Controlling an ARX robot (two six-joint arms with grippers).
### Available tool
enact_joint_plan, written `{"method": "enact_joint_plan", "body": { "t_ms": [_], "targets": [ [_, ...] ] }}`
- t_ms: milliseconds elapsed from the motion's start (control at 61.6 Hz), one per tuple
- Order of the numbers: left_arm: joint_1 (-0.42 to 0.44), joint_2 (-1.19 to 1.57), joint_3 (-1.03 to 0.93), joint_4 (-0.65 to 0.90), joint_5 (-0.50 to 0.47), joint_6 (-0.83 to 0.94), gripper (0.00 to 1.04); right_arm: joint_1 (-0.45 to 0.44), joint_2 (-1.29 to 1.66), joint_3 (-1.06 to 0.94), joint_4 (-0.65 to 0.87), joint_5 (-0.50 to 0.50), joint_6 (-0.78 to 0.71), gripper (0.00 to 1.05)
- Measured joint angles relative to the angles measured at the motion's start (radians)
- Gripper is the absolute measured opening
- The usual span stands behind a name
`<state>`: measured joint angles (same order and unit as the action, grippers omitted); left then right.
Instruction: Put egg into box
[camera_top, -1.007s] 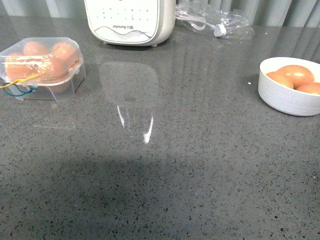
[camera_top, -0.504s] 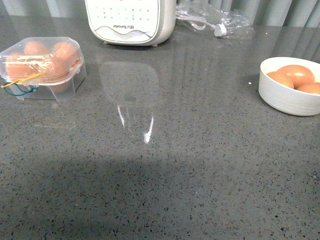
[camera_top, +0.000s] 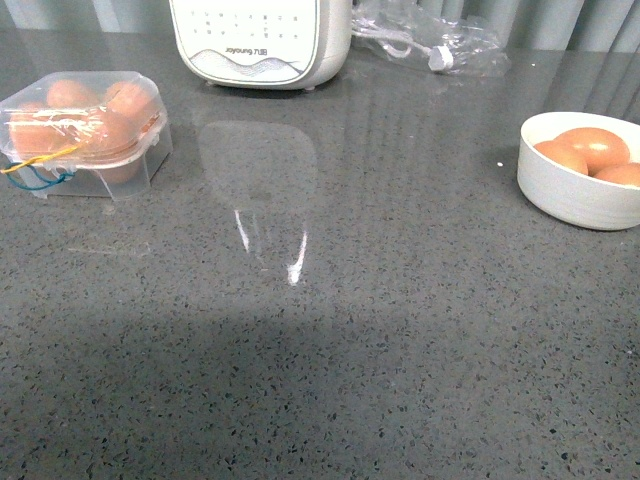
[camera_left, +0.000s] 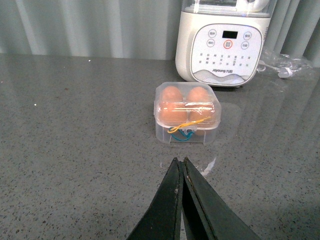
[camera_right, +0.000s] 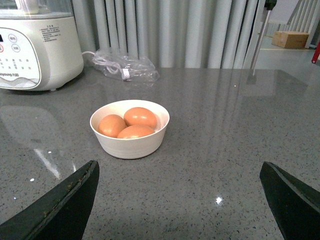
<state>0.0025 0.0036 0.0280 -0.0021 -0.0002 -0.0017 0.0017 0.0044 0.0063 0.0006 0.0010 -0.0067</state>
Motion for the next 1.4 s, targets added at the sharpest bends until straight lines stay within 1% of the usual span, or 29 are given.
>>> {"method": "enact_joint_plan", "body": {
  "t_ms": [341, 374, 439, 487, 520, 536, 601, 617, 682, 715, 780, 796, 828, 877, 1397],
  "targets": [
    [0.0, 0.0, 0.0, 0.0, 0.0, 0.0, 0.04, 0.0, 0.0, 0.0, 0.0, 0.0, 0.0, 0.97],
    [0.0, 0.0, 0.0, 0.0, 0.0, 0.0, 0.07, 0.0, 0.0, 0.0, 0.0, 0.0, 0.0, 0.97],
    [0.0, 0.0, 0.0, 0.0, 0.0, 0.0, 0.21, 0.0, 0.0, 0.0, 0.0, 0.0, 0.0, 0.97],
    [0.0, 0.0, 0.0, 0.0, 0.0, 0.0, 0.28, 0.0, 0.0, 0.0, 0.0, 0.0, 0.0, 0.97],
    [0.0, 0.0, 0.0, 0.0, 0.0, 0.0, 0.35, 0.0, 0.0, 0.0, 0.0, 0.0, 0.0, 0.97],
    [0.0, 0.0, 0.0, 0.0, 0.0, 0.0, 0.41, 0.0, 0.0, 0.0, 0.0, 0.0, 0.0, 0.97],
    [0.0, 0.0, 0.0, 0.0, 0.0, 0.0, 0.57, 0.0, 0.0, 0.0, 0.0, 0.0, 0.0, 0.97],
    [0.0, 0.0, 0.0, 0.0, 0.0, 0.0, 0.58, 0.0, 0.0, 0.0, 0.0, 0.0, 0.0, 0.97],
    [0.0, 0.0, 0.0, 0.0, 0.0, 0.0, 0.71, 0.0, 0.0, 0.0, 0.0, 0.0, 0.0, 0.97],
    [0.0, 0.0, 0.0, 0.0, 0.0, 0.0, 0.74, 0.0, 0.0, 0.0, 0.0, 0.0, 0.0, 0.97],
    [0.0, 0.0, 0.0, 0.0, 0.0, 0.0, 0.91, 0.0, 0.0, 0.0, 0.0, 0.0, 0.0, 0.97],
    [0.0, 0.0, 0.0, 0.0, 0.0, 0.0, 0.92, 0.0, 0.0, 0.0, 0.0, 0.0, 0.0, 0.97],
    [0.0, 0.0, 0.0, 0.0, 0.0, 0.0, 0.99, 0.0, 0.0, 0.0, 0.0, 0.0, 0.0, 0.97],
    [0.0, 0.0, 0.0, 0.0, 0.0, 0.0, 0.97, 0.0, 0.0, 0.0, 0.0, 0.0, 0.0, 0.97],
    [0.0, 0.0, 0.0, 0.0, 0.0, 0.0, 0.98, 0.0, 0.0, 0.0, 0.0, 0.0, 0.0, 0.97]
  ]
}}
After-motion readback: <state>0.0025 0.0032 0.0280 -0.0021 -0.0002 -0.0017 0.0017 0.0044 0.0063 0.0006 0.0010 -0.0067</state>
